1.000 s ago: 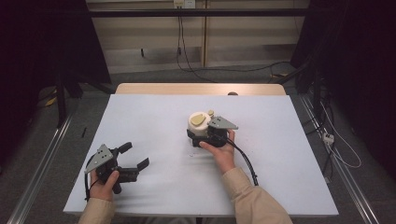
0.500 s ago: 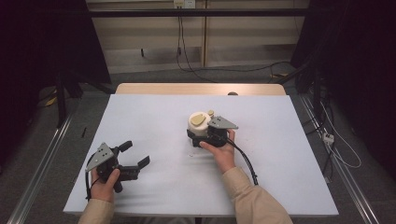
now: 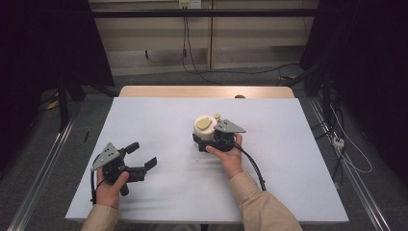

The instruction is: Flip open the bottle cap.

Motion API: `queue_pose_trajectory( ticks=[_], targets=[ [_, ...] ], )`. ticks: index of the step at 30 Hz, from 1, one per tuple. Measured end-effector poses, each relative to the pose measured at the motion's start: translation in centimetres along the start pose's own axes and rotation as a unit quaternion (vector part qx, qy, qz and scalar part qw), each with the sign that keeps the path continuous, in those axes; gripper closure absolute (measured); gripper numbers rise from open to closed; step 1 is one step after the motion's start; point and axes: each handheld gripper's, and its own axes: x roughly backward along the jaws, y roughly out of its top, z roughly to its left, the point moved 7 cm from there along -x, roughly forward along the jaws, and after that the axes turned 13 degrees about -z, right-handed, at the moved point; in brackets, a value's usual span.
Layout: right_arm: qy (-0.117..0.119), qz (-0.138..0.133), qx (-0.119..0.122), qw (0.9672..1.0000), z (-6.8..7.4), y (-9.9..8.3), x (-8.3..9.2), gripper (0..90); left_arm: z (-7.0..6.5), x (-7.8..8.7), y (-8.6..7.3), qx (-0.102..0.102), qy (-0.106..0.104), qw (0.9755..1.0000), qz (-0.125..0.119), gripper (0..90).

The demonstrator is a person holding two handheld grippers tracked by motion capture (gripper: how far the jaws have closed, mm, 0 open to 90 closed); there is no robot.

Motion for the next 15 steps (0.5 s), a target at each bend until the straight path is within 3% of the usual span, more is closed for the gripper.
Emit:
queue_pose_trajectory(
  ticks=[15],
  targets=[
    [0.000, 0.000, -0.002, 1.0000, 0.0, 0.0, 0.0, 6.8, -1.2, -2.0, -0.2, -0.005, -0.020, 0.9993, 0.030, 5.3]
  ],
)
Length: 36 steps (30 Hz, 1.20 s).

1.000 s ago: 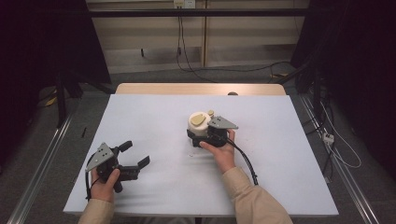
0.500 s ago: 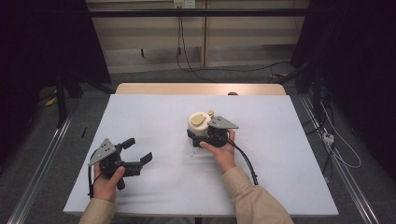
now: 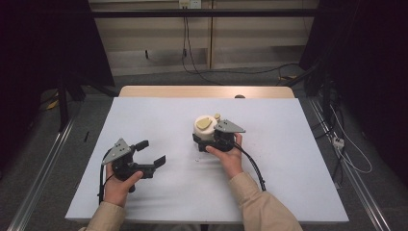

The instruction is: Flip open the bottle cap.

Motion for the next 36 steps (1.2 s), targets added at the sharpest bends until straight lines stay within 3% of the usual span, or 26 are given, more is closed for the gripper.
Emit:
queue_pose_trajectory(
  ticks=[11, 17, 21, 36],
  targets=[
    [0.000, 0.002, -0.001, 1.0000, 0.0, 0.0, 0.0, 6.8, -0.6, -1.4, 0.4, 0.007, -0.011, 0.9999, 0.009, 11.2],
    [0.000, 0.002, -0.001, 1.0000, 0.0, 0.0, 0.0, 6.8, -0.2, -2.2, 0.5, 0.014, -0.002, 0.9996, 0.026, 15.7],
    [0.000, 0.002, -0.001, 1.0000, 0.0, 0.0, 0.0, 6.8, 0.0, -2.7, 0.6, 0.011, 0.010, 0.9991, 0.040, 22.5],
    [0.000, 0.003, -0.001, 1.0000, 0.0, 0.0, 0.0, 6.7, -1.2, -5.0, 1.4, 0.033, -0.025, 0.9968, 0.068, 54.3]
  ],
)
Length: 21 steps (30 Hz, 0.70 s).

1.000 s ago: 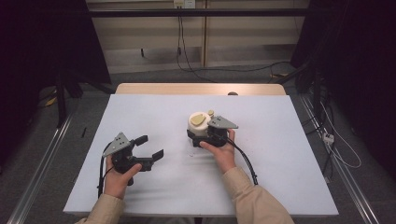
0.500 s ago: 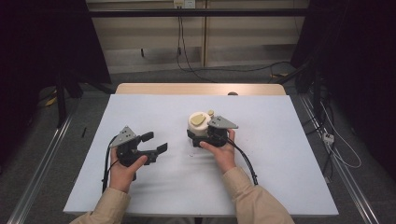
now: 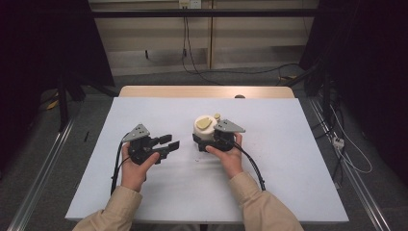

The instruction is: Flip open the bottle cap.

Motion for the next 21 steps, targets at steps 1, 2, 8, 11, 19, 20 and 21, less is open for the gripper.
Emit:
queue_pose_trajectory(
  ticks=[1, 2, 8, 11, 19, 20, 21],
  targets=[
    [0.000, 0.000, 0.000, 1.0000, 0.0, 0.0, 0.0, 6.8, 0.0, -0.1, 0.1, 0.004, -0.001, 1.0000, 0.001, 55.0],
    [0.000, -0.001, -0.001, 1.0000, 0.0, 0.0, 0.0, 6.8, -0.1, -0.2, 0.1, 0.009, -0.003, 1.0000, 0.002, 55.1],
    [0.000, 0.001, 0.000, 1.0000, 0.0, 0.0, 0.0, 6.8, -0.3, -1.2, 0.7, 0.012, -0.012, 0.9998, 0.011, 63.7],
    [0.000, 0.001, 0.000, 1.0000, 0.0, 0.0, 0.0, 6.8, -0.5, -1.7, 0.9, 0.014, -0.018, 0.9996, 0.015, 69.2],
    [0.000, 0.001, -0.001, 1.0000, 0.0, 0.0, 0.0, 6.7, -0.6, -2.7, 1.4, 0.012, -0.022, 0.9995, 0.021, 76.9],
    [0.000, 0.001, -0.001, 1.0000, 0.0, 0.0, 0.0, 6.7, -0.7, -2.8, 1.5, 0.012, -0.023, 0.9994, 0.023, 78.4],
    [0.000, 0.001, -0.001, 1.0000, 0.0, 0.0, 0.0, 6.7, -0.7, -2.8, 1.5, 0.012, -0.023, 0.9994, 0.023, 78.7]
  ],
)
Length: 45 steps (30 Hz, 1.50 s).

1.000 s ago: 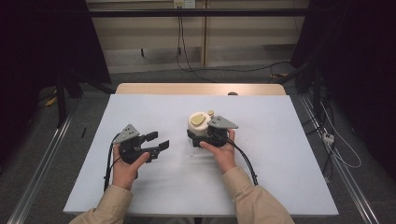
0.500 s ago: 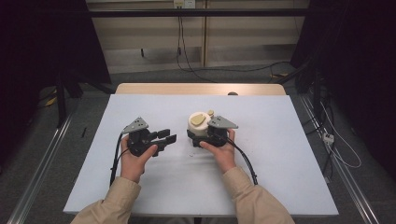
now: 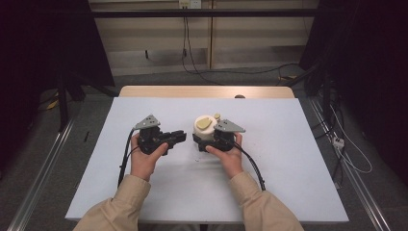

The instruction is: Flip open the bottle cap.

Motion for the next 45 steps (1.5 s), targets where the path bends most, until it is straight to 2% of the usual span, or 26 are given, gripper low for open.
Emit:
queue_pose_trajectory(
  ticks=[16, 22, 28, 35, 45],
  targets=[
    [0.000, 0.000, 0.000, 1.0000, 0.0, 0.0, 0.0, 6.7, 0.0, -1.2, 0.3, 0.001, -0.003, 0.9998, 0.017, 90.0],
    [0.000, 0.000, 0.000, 1.0000, 0.0, 0.0, 0.0, 6.7, 0.0, -1.7, 0.4, 0.006, 0.000, 0.9999, 0.014, 90.0],
    [0.000, 0.001, 0.000, 1.0000, 0.0, 0.0, 0.0, 6.7, -0.2, -2.3, 0.5, -0.001, 0.000, 0.9997, 0.026, 90.0],
    [0.000, 0.001, -0.001, 1.0000, 0.0, 0.0, 0.0, 6.7, -0.5, -2.9, 1.0, -0.005, -0.003, 0.9996, 0.028, 90.0],
    [0.000, 0.001, -0.001, 1.0000, 0.0, 0.0, 0.0, 6.7, -0.4, -3.6, 1.1, -0.010, 0.007, 0.9994, 0.032, 90.0]
  ],
)
